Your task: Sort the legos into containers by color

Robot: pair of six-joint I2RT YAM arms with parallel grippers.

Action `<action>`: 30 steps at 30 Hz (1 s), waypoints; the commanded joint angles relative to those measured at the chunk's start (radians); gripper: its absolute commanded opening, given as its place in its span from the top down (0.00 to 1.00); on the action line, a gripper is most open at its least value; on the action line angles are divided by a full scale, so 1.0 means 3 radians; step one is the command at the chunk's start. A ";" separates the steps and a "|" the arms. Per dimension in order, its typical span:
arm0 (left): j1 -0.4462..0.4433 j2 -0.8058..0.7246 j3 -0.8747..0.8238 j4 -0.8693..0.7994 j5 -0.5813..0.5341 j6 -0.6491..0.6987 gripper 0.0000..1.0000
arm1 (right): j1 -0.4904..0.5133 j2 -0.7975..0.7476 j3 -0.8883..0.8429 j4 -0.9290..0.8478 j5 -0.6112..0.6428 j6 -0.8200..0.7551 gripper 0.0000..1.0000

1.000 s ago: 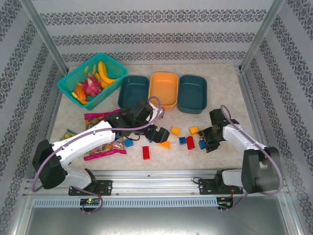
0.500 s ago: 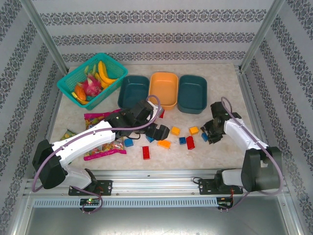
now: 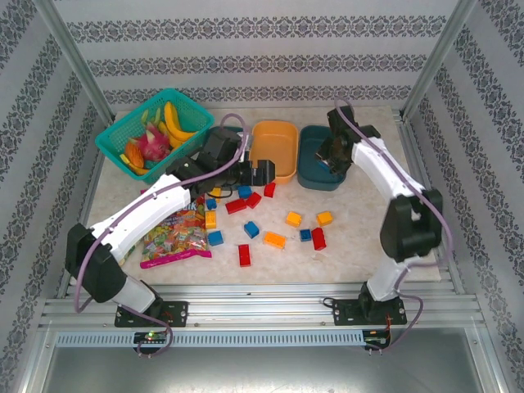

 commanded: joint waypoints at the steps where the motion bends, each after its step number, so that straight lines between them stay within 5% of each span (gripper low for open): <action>1: 0.0151 0.0063 0.0128 0.0024 0.0024 -0.0221 0.04 | -0.0120 0.0500 0.0438 -0.0199 -0.0088 -0.0198 0.67; 12: 0.0262 0.0080 0.0053 -0.0135 -0.0028 -0.0255 0.04 | -0.0294 0.1607 0.1508 -0.0597 -0.0371 -0.0174 0.60; 21: 0.0264 -0.0017 -0.0064 -0.0201 -0.0052 -0.0333 0.05 | -0.0300 0.1651 0.1625 -0.0653 -0.0399 -0.0180 0.41; 30: 0.0261 -0.0107 -0.0085 -0.0356 -0.0115 -0.0379 0.07 | -0.0299 0.1363 0.1997 -0.0792 -0.0333 -0.0300 0.36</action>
